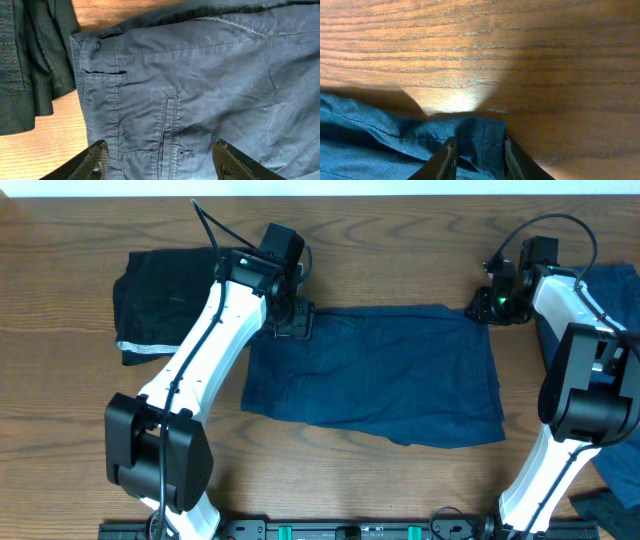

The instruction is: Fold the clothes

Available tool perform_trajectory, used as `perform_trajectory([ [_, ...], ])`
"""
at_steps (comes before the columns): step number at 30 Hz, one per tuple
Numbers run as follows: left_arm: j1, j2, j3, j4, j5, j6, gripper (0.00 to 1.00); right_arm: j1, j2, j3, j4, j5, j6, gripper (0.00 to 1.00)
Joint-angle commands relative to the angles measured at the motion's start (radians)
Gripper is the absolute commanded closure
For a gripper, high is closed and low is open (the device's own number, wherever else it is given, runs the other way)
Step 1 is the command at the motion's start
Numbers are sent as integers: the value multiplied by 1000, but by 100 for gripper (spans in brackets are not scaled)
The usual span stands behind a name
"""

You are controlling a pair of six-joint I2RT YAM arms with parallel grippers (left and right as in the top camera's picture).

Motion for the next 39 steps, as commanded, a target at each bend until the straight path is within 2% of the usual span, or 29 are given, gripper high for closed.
perform_trajectory([
  [1, 5, -11, 4, -6, -13, 13, 32, 5, 2, -18, -6, -22, -21, 75],
  [5, 5, -11, 4, -6, -13, 13, 32, 4, 2, -18, -6, -21, -21, 93],
  [7, 5, -11, 4, -5, -13, 13, 32, 3, 2, -18, -7, -21, -21, 99],
  [16, 24, 27, 4, 18, -65, 14, 32, 3, 2, -18, -14, -21, -21, 99],
  [19, 60, 57, 4, 25, -65, 19, 24, 3, 2, -18, -14, -21, -21, 99],
  [23, 134, 89, 4, 49, -61, 41, 23, 3, 2, -18, -14, -21, -21, 99],
  [27, 186, 114, 4, 74, 22, 133, 23, 3, 2, -18, -14, -21, -20, 99],
  [32, 199, 150, 4, 113, 90, 191, 23, 3, 2, -18, -16, -21, -20, 99],
  [39, 199, 228, 4, 161, 156, 202, 23, 3, 2, -18, -22, -13, -20, 99],
])
